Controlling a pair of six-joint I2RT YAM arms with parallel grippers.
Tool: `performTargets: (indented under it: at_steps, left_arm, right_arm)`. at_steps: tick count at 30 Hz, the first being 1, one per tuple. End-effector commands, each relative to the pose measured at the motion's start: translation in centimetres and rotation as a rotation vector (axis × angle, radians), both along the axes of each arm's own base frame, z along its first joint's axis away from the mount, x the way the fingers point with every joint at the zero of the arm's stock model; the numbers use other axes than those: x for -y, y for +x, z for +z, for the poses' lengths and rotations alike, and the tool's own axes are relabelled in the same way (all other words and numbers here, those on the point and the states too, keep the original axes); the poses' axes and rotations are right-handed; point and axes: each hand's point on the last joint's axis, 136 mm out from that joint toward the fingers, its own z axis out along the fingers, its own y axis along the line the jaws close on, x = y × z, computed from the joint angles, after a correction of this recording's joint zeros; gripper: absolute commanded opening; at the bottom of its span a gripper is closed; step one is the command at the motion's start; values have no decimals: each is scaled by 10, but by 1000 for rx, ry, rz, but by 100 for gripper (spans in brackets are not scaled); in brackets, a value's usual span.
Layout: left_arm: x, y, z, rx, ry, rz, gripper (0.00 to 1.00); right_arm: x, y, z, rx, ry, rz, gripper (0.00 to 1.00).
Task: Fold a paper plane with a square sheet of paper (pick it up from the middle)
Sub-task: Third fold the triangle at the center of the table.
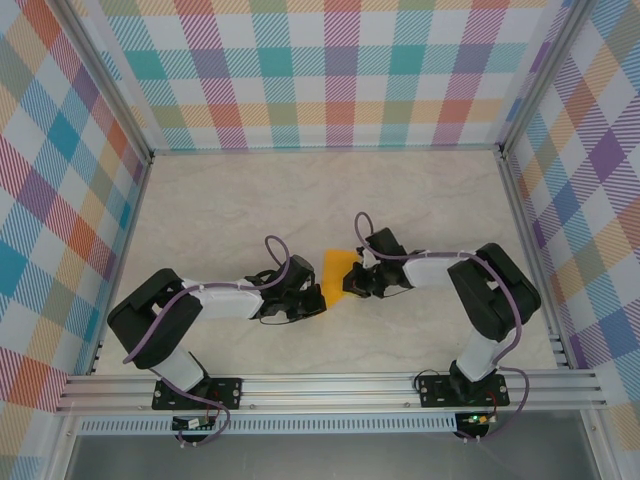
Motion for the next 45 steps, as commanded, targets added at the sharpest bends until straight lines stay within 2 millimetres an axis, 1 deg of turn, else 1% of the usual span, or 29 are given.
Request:
performTargets:
  at_steps: [1, 4, 6, 9, 12, 15, 17, 21, 24, 27, 32, 34, 41, 45]
  left_arm:
    - [-47, -37, -46, -152, 233, 8, 5]
    - [-45, -37, -45, -151, 225, 3, 5]
    - [-44, -36, -43, -143, 219, -2, 5]
    - [-41, -34, -41, -137, 206, -5, 5]
    - [-39, -33, -40, -134, 203, -9, 4]
    - [-37, -33, -40, -135, 199, -14, 4]
    - [-36, -32, -40, -134, 199, -12, 4]
    - [-36, -31, -38, -129, 199, -10, 4]
    - [-37, -31, -38, -128, 200, -8, 3]
    - [-37, -31, -37, -127, 200, -6, 2]
    - [-37, -30, -36, -123, 196, -6, 1]
    - [-36, -30, -36, -122, 194, -7, 0]
    - [-35, -30, -35, -123, 189, -9, 0]
    - [-34, -29, -34, -119, 188, -8, 0]
  right_arm:
    - [47, 19, -19, 84, -178, -78, 6]
    - [60, 28, -17, 105, -209, -95, 6]
    - [62, 33, -10, 123, -190, -103, 6]
    - [52, 35, 18, 179, -112, -92, 6]
    - [41, 30, 48, 219, -14, -86, 7]
    - [27, 16, 58, 208, 21, -57, 6]
    - [16, 4, 55, 173, 23, -31, 5]
    - [-14, -17, 42, 102, 44, 32, 4]
    - [-31, -28, 30, 60, 39, 73, 4]
    - [-43, -33, 23, 42, 49, 93, 4]
    - [-54, -39, 15, 15, 54, 115, 3]
    - [-57, -38, 15, 12, 61, 118, 3]
    - [-59, -38, 13, 6, 65, 117, 3]
    - [-54, -44, 1, -37, 46, 111, 3]
